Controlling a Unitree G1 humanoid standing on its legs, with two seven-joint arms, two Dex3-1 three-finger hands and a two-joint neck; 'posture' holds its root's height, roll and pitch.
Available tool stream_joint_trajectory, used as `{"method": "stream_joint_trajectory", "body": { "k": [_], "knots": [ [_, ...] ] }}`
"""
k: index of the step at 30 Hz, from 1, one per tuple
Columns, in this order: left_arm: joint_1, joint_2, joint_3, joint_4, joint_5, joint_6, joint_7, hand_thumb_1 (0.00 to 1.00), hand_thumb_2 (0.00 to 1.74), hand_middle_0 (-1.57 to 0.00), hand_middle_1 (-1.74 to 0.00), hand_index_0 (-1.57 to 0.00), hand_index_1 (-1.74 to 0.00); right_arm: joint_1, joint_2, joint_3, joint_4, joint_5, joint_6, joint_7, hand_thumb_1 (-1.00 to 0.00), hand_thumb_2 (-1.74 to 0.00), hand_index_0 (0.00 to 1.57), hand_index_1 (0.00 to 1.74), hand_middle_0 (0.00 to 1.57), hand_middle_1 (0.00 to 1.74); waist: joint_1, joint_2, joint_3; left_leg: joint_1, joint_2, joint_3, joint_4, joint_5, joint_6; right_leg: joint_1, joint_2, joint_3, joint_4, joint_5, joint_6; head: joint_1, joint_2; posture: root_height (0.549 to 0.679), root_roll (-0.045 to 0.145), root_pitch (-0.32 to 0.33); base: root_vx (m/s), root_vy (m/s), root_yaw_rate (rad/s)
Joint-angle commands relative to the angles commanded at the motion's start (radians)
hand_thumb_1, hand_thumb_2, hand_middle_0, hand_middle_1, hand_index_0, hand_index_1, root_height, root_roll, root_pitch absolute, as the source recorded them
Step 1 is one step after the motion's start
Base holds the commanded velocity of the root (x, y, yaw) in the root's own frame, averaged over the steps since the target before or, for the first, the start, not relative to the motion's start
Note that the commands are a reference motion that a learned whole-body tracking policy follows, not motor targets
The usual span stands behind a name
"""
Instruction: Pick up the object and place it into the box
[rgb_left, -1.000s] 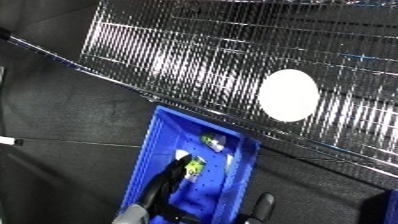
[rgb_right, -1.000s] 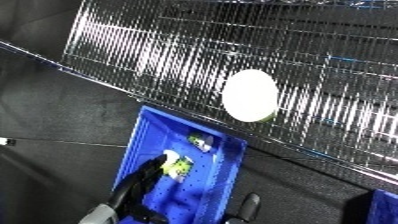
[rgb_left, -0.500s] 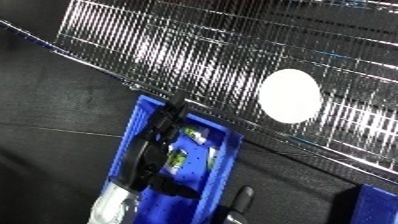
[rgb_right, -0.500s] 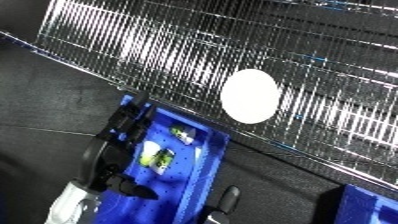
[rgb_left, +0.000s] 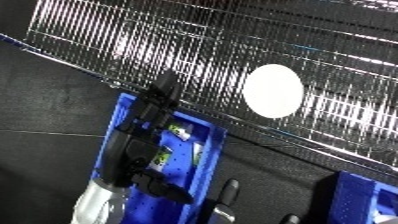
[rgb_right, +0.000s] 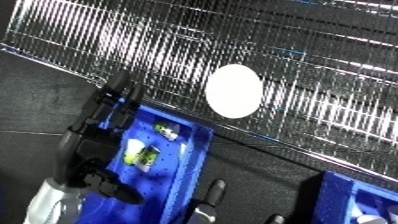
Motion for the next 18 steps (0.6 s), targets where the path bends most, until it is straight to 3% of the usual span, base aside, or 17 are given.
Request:
{"method": "stream_joint_trajectory", "body": {
  "k": [9, 18],
  "knots": [
    [-0.097, -0.049, -0.029, 0.101, 0.010, -0.021, 0.077, 0.00, 0.00, 0.00, 0.00, 0.00, 0.00, -0.031, 0.012, 0.019, 0.011, -0.011, 0.000, 0.011, 0.00, 0.00, 0.00, 0.00, 0.00, 0.00, -0.038, -0.020, 0.000, -0.012, 0.014, 0.013, 0.029, -0.009, 0.0045, -0.025, 0.0194, 0.026, 0.017, 0.004, 0.0014, -0.065, 0.030, 0.641, 0.022, 0.062, 0.007, 0.007, -0.132],
    [-0.191, -0.097, -0.044, 0.268, 0.005, -0.057, 0.114, 0.00, 0.00, 0.00, 0.00, 0.00, 0.00, -0.061, 0.013, 0.054, -0.012, -0.052, -0.017, 0.007, 0.00, 0.00, 0.00, 0.00, 0.00, 0.00, -0.082, -0.045, 0.000, -0.034, 0.039, 0.029, 0.059, -0.017, 0.0054, -0.056, 0.0400, 0.051, 0.035, 0.007, 0.0004, -0.127, 0.059, 0.638, 0.015, 0.066, -0.006, 0.018, -0.144]
  ]
}}
